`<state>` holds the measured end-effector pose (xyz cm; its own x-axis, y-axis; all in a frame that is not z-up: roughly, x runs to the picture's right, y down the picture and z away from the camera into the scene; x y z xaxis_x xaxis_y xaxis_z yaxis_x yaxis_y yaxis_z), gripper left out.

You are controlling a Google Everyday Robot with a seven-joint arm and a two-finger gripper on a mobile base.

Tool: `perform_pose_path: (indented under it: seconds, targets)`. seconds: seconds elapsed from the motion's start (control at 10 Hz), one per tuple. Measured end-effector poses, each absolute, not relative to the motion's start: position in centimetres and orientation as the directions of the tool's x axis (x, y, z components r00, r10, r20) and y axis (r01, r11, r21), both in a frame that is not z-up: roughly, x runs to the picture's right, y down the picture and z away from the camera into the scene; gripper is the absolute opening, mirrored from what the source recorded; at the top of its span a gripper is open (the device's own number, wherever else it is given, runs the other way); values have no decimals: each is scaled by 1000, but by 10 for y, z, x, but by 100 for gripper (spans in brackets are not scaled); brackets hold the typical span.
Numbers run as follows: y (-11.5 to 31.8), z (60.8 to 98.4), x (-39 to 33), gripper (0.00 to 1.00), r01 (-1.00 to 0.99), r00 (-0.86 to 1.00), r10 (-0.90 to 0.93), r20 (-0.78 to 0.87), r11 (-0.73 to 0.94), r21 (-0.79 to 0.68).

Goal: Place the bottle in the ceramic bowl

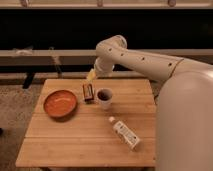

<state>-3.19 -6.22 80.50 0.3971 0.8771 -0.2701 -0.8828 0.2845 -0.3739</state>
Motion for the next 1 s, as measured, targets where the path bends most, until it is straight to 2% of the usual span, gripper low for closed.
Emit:
perform_pose_path:
  seconds: [0.3,1.0]
  targets:
    - [-31,804,-2,80,-854,462,838,-289,333,-399]
    - [128,746,17,80,-808,561,741,-368,395,-436]
